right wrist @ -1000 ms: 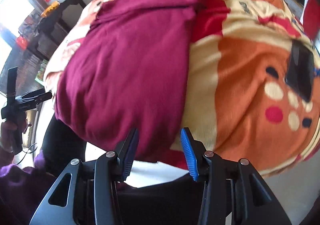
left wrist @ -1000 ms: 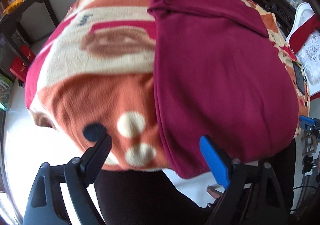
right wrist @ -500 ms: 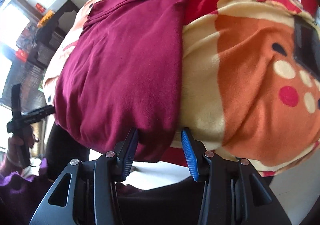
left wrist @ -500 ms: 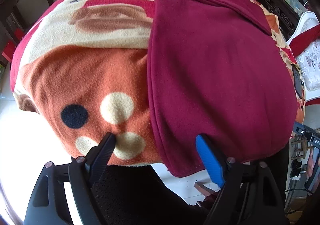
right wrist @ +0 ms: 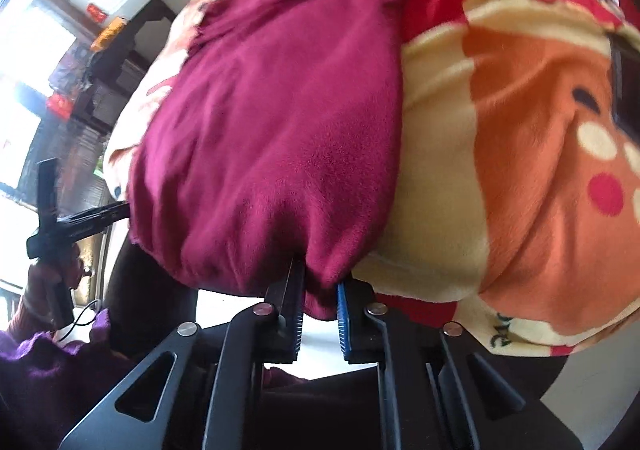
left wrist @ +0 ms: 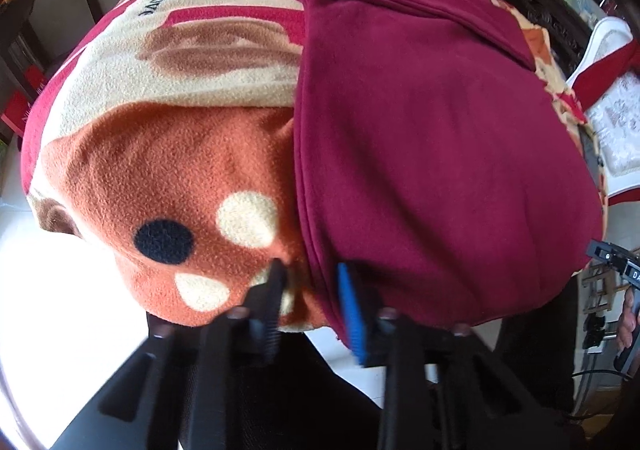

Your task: Fold small clothes

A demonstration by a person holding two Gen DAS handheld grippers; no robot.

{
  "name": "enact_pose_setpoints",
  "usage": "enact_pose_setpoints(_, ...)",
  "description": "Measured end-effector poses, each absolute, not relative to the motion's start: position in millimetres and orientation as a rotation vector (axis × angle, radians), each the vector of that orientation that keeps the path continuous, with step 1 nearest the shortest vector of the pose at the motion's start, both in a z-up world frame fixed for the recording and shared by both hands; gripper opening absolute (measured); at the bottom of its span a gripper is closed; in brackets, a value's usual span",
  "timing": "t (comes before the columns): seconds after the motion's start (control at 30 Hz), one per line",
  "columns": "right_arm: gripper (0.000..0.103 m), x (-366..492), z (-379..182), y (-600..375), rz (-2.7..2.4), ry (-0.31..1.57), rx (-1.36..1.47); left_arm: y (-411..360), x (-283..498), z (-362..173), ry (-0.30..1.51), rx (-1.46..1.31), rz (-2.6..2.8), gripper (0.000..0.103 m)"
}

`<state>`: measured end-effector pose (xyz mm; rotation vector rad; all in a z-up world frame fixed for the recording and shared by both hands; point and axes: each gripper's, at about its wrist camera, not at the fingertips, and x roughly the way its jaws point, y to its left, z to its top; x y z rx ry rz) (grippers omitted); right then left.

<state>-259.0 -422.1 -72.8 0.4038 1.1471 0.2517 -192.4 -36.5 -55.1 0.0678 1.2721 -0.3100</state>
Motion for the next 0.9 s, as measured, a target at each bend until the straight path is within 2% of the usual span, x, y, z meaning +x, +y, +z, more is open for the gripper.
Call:
enact_pose_setpoints(0.17, 0.0, -260, -53, -420, 0.29, 1.113, 0.367, -37, -195, -49, 1.273, 0.097, -0.312, 0.023)
enact_pose_setpoints(0.3, 0.0, -256, -60, -416, 0.272, 1.138, 0.351, -38, -199, -41, 1.282, 0.066, -0.333, 0.038)
enact_pose_setpoints(0.4, 0.0, -254, -65, -424, 0.269, 1.149, 0.359, -46, -203, -37, 1.268, 0.065, -0.349, 0.044)
enact_pose_setpoints(0.67, 0.0, -252, -69, -431, 0.272, 1.157, 0.377, -54, -193, -65, 1.336, 0.074, -0.362, 0.044)
enact_pose_setpoints(0.9, 0.0, -250, -73, -435, 0.266, 1.165, 0.394, -61, -192, -52, 1.288, 0.031, -0.476, 0.044)
